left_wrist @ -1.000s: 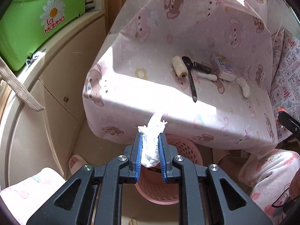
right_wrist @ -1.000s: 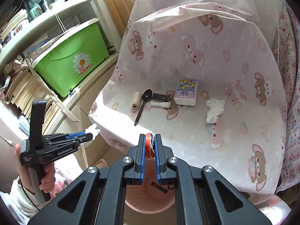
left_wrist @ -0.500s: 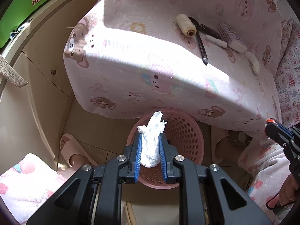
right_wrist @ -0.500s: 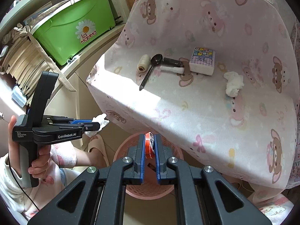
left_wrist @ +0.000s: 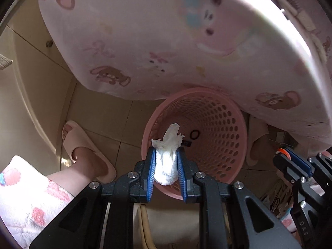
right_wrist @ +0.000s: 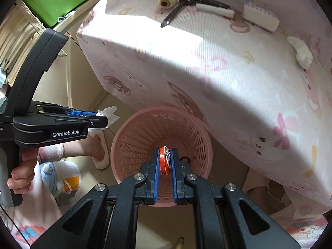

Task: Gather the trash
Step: 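Carry tissue and tape roll over the basket and open both grippers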

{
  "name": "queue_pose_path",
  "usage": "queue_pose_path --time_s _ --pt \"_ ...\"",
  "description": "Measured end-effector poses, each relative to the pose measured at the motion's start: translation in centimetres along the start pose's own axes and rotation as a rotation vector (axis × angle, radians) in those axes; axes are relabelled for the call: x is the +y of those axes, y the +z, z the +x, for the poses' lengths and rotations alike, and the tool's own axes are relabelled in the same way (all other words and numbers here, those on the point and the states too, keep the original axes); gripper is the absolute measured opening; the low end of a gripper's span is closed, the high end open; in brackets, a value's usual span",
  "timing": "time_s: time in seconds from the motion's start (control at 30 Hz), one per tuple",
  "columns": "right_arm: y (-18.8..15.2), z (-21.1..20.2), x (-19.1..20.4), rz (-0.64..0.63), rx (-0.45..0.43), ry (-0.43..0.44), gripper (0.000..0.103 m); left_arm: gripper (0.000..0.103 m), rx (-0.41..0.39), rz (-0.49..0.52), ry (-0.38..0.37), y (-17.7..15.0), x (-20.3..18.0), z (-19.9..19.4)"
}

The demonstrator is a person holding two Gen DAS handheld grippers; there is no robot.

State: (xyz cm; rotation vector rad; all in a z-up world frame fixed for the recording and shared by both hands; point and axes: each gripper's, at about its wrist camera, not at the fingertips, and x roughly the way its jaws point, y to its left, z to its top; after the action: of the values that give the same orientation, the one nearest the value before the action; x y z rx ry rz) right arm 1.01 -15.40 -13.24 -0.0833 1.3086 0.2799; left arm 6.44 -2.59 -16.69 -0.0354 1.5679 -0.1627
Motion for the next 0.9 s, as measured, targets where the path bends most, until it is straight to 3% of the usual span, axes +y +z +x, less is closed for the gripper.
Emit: queue_pose_path --time_s 0.3,0.4,0.5,0.77,0.9 --pt "-0.2 2.4 0.1 -0.007 0.055 -0.043 0.009 0.021 0.082 -0.025 -0.012 0.0 0.3 2.7" --pt "-0.2 2.5 -0.1 -0.004 0.061 -0.045 0.009 0.028 0.077 -0.034 -0.012 0.0 0.7 2.6" --pt "-0.2 2.6 -0.1 0.002 0.064 -0.045 0.010 0.041 0.065 -0.033 -0.006 0.0 0.5 2.2" --pt "-0.2 2.6 -0.2 0.017 0.079 -0.048 0.015 0.053 0.055 -0.046 -0.009 0.0 0.8 1.9" --pt "-0.2 2.2 -0.3 0.022 0.067 -0.053 0.024 0.057 0.014 -0.047 -0.010 0.0 0.8 0.9"
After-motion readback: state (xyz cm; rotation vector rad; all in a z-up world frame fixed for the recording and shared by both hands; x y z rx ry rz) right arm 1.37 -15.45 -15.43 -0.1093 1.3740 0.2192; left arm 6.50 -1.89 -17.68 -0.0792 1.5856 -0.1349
